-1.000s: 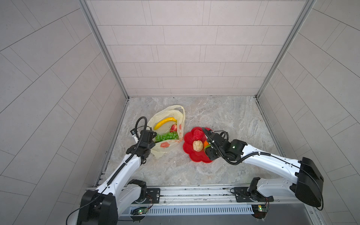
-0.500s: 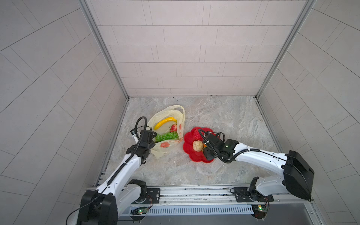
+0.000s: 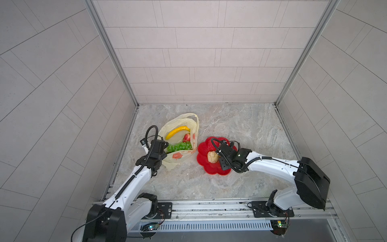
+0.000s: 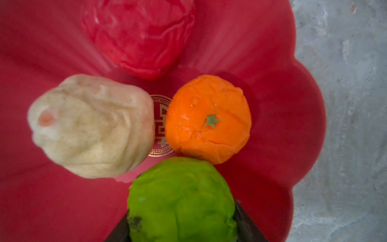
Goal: Take fruits out of the plastic bag
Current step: Place the fruit on the plate.
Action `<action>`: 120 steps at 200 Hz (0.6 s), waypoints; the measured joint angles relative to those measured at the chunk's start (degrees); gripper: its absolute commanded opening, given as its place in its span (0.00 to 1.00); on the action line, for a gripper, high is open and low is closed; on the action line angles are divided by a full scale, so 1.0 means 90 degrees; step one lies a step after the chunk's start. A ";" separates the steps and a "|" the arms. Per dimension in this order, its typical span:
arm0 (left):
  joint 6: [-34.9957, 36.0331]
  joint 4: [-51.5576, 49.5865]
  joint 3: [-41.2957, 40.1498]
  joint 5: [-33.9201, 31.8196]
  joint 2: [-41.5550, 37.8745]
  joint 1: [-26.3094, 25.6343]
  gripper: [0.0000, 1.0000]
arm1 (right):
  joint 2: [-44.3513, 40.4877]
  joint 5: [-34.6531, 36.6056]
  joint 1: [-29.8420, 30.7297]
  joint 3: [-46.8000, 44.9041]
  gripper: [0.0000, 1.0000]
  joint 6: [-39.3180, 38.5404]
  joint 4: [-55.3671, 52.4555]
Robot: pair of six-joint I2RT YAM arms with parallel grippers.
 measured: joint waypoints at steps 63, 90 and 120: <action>0.0000 0.0000 -0.0002 0.0000 0.0000 0.0000 0.02 | 0.0296 0.0085 -0.0061 0.0083 0.58 -0.0058 0.0100; 0.0000 0.0000 0.0000 0.0000 0.0000 0.0000 0.02 | 0.0367 0.0090 -0.0087 0.0129 0.65 -0.0100 0.0148; 0.0000 0.0000 0.0000 0.0000 0.0000 0.0000 0.02 | 0.0369 0.0121 -0.0087 0.0131 0.73 -0.0117 0.0158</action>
